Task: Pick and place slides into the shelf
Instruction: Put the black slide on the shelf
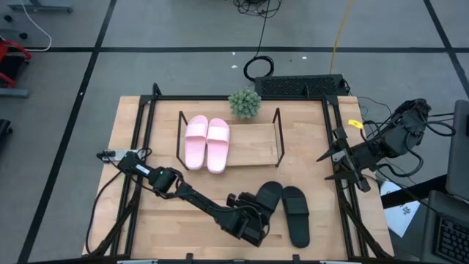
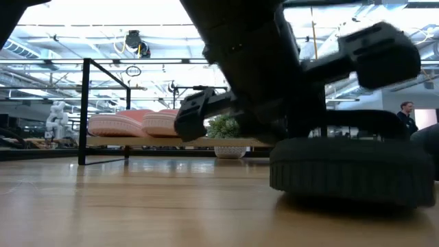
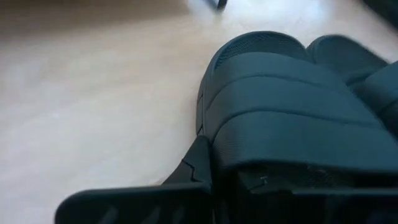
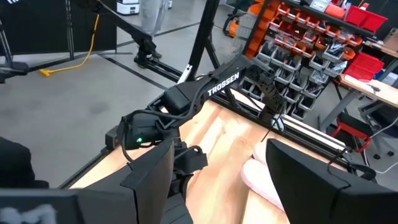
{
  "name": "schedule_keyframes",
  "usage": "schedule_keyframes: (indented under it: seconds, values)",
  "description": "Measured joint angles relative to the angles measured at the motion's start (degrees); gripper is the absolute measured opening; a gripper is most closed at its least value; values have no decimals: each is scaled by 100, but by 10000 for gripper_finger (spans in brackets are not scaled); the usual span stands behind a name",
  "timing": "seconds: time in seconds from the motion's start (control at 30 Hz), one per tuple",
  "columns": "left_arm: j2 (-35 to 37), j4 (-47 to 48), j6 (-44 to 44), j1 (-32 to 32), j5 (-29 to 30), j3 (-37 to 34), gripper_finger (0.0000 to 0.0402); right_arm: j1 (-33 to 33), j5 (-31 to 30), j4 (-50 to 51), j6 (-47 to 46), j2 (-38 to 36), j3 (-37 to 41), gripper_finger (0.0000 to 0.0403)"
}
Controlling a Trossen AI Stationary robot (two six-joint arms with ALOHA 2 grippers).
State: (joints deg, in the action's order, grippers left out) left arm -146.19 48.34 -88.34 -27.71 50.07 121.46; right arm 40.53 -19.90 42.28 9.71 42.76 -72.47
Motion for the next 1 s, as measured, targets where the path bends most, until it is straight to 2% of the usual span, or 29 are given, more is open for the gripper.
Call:
schedule_keyframes:
  seconds: [0.1,0.23,0.33,0.43,0.5,0.6,0.77,0.9,1.0]
  values:
    - [0,76,175,-54,384,192,3,0,0,0,-2,0,0,247]
    - [63,766,103,-152,723,635,2,0,1,1,-1,-1,0,247]
    - [112,1419,-132,-232,917,1017,1,1,13,2,-2,-2,0,247]
    - [118,1867,-495,-292,1410,1355,1,0,16,0,-41,-1,0,247]
    - [288,1900,-682,-299,1860,1249,1,0,20,0,-41,-2,0,247]
    - [510,1952,-690,-193,2188,1234,0,0,20,0,-44,-1,0,247]
    - [756,2295,-485,274,2239,1234,0,0,23,0,-125,-11,0,247]
    - [954,2814,-571,727,1729,1236,0,0,26,4,-151,-36,0,247]
    - [961,3238,-982,957,1535,1236,0,1,44,5,-152,-65,0,247]
